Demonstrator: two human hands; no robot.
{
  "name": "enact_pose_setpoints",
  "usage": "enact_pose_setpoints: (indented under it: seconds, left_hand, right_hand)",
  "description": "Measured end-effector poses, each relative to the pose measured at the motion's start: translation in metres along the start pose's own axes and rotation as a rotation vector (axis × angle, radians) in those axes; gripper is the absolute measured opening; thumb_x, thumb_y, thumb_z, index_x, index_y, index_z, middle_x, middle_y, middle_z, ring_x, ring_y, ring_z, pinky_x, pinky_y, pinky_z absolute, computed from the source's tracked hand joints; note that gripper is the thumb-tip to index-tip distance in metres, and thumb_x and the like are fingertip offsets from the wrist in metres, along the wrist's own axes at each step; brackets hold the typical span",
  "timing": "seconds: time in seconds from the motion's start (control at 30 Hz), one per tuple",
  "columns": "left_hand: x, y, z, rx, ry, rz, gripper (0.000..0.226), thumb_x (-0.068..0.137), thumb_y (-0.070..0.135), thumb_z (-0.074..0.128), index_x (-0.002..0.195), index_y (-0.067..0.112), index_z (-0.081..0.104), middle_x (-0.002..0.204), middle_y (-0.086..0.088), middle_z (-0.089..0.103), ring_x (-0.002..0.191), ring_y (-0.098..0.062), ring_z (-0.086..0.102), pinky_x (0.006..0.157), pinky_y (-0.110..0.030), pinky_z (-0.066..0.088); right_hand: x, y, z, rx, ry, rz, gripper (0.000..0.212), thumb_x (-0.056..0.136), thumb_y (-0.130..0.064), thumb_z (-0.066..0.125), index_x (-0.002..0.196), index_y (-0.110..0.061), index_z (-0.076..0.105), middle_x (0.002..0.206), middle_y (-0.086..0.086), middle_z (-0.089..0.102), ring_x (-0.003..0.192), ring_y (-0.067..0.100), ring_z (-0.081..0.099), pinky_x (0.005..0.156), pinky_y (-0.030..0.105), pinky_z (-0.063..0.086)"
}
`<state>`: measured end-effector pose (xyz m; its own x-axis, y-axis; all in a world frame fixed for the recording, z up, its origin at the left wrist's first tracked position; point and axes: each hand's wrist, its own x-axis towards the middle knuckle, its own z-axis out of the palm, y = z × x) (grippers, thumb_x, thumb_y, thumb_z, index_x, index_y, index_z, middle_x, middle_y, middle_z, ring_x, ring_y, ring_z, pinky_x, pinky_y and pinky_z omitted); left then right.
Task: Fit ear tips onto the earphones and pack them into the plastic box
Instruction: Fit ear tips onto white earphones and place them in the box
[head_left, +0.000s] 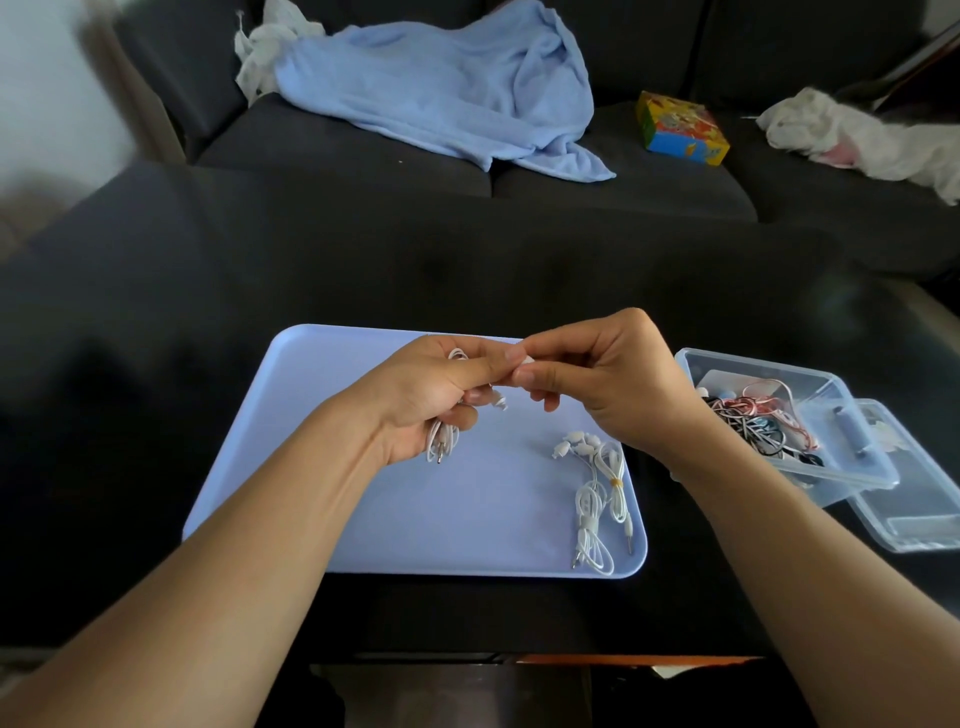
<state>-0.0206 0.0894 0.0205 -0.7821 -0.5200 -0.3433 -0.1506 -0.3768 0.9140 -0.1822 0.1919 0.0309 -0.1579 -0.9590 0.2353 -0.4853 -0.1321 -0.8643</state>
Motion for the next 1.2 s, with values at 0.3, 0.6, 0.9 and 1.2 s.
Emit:
enact_pose_setpoints:
  seconds: [0.3,0.6,0.9,1.2]
  left_hand:
    - [-0.002,0.004,-0.001,0.021,0.001,-0.018,0.027,0.076,0.031,0.072,0.093,0.011,0.076,0.066,0.002,0.06,0.052,-0.007,0.036,0.04,-0.014,0.027]
    - [-0.002,0.002,0.002,0.035,0.006,-0.015,0.025,0.084,0.026,0.069,0.1,0.007,0.074,0.062,0.003,0.06,0.049,-0.007,0.038,0.04,-0.014,0.028]
    - [0.0,0.002,0.001,0.042,0.094,0.073,0.021,0.089,0.02,0.069,0.107,0.01,0.075,0.078,0.002,0.071,0.052,-0.005,0.039,0.043,-0.015,0.027]
    - [0.002,0.0,0.002,0.074,0.159,0.098,0.02,0.091,0.019,0.068,0.108,0.012,0.074,0.086,-0.001,0.074,0.051,-0.006,0.043,0.043,-0.016,0.034]
  right_hand:
    - [0.0,-0.003,-0.005,0.09,-0.076,0.053,0.023,0.077,-0.017,0.074,0.1,-0.015,0.076,0.086,0.001,0.078,0.07,0.016,0.072,0.064,0.019,0.057]
    - [-0.001,0.002,-0.005,0.067,-0.045,0.04,0.023,0.078,-0.018,0.074,0.101,-0.015,0.077,0.083,-0.002,0.078,0.069,0.018,0.072,0.065,0.022,0.058]
    - [-0.001,0.006,-0.01,0.094,-0.013,0.058,0.031,0.085,-0.002,0.073,0.116,-0.007,0.072,0.094,0.007,0.078,0.082,0.02,0.075,0.074,0.026,0.06]
    - [0.0,0.009,-0.008,0.133,0.085,0.131,0.022,0.09,-0.007,0.068,0.111,-0.004,0.075,0.095,0.007,0.078,0.086,0.023,0.076,0.077,0.029,0.061]
